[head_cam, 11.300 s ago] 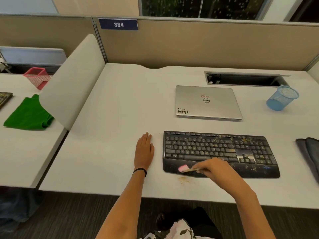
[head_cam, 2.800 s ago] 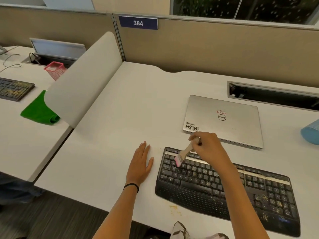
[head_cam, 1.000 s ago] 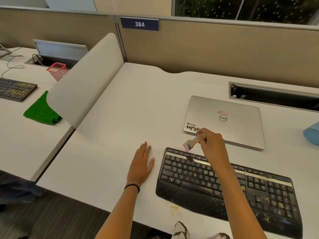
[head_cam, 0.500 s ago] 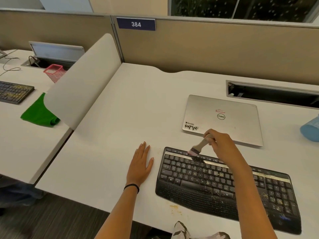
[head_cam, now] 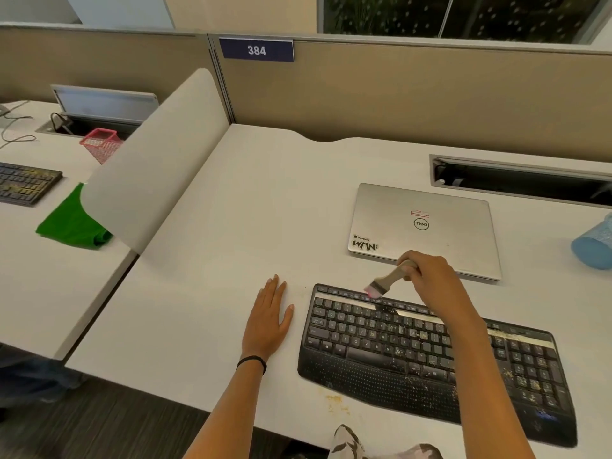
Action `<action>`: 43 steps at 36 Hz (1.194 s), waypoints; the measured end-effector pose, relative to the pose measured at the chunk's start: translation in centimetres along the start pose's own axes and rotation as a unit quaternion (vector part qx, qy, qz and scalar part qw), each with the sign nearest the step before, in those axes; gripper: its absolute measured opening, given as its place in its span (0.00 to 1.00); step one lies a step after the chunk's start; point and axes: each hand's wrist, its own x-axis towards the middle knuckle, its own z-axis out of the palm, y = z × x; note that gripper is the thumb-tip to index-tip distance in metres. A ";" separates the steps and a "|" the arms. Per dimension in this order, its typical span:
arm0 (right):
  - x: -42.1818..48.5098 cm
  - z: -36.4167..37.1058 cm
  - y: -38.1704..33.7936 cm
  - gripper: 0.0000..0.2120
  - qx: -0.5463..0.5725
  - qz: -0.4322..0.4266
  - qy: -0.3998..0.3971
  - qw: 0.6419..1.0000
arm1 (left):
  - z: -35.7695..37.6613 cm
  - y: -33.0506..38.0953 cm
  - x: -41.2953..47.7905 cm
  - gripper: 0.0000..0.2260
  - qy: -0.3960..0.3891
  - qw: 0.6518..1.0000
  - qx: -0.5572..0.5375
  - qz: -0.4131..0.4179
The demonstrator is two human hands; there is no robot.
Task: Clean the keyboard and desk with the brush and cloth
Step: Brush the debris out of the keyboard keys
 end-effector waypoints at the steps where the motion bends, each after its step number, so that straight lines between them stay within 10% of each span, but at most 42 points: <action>1: 0.0 -0.1 0.1 0.08 -0.013 0.012 0.011 1.000 | 0.0 0.0 0.0 0.29 0.000 1.000 0.002 0.000; 43: -1.5 0.1 1.4 0.11 0.062 0.050 0.123 0.989 | -0.2 0.1 0.0 0.28 -0.010 1.000 -0.005 0.027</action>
